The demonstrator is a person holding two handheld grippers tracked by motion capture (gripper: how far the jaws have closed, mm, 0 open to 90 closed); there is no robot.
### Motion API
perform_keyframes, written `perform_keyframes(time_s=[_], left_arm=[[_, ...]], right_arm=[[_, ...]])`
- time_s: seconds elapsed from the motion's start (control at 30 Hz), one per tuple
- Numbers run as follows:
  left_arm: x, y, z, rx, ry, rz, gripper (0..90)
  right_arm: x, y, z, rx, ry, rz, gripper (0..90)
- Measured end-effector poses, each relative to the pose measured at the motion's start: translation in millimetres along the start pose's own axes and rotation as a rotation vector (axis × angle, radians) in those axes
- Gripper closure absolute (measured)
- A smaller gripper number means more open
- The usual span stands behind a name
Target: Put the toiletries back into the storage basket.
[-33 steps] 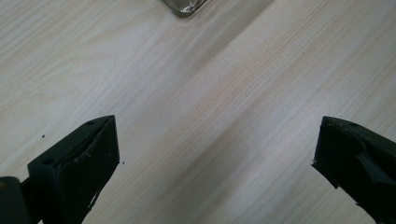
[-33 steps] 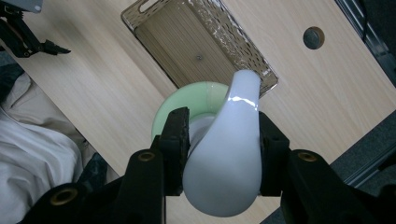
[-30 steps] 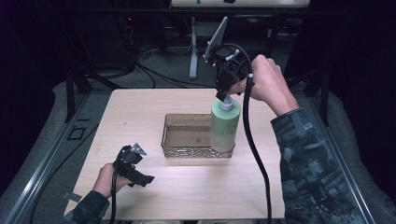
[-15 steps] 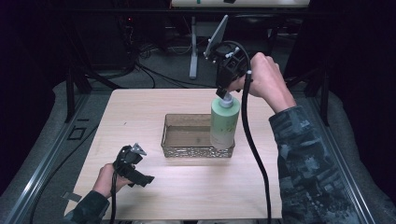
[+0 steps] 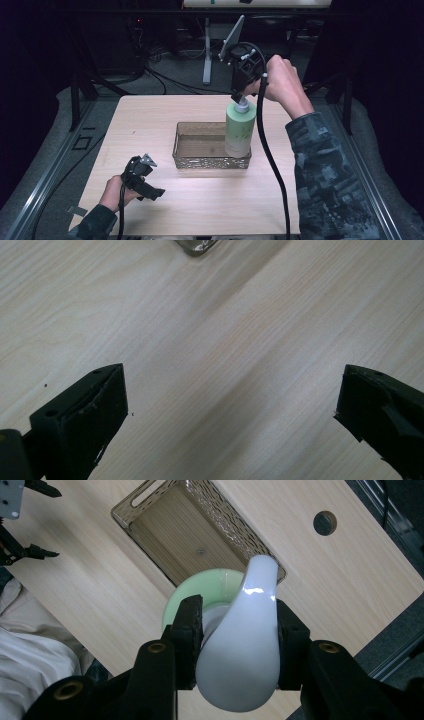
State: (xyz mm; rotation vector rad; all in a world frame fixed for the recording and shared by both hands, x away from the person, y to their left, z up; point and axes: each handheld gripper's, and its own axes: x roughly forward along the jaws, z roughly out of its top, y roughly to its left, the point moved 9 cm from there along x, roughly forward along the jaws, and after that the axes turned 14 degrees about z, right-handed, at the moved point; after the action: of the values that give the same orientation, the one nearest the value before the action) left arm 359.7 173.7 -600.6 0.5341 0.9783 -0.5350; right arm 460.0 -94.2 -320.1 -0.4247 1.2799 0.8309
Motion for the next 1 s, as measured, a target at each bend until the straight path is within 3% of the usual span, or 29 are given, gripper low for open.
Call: perform_keyframes(time_s=[1.0], left_arm=[[-2.1,1.1,1.2,-0.004,-0.013,0.003,0.1]], right_arm=[[23.4,-15.7,10.4,0.015,-0.007,-0.005,62.5]])
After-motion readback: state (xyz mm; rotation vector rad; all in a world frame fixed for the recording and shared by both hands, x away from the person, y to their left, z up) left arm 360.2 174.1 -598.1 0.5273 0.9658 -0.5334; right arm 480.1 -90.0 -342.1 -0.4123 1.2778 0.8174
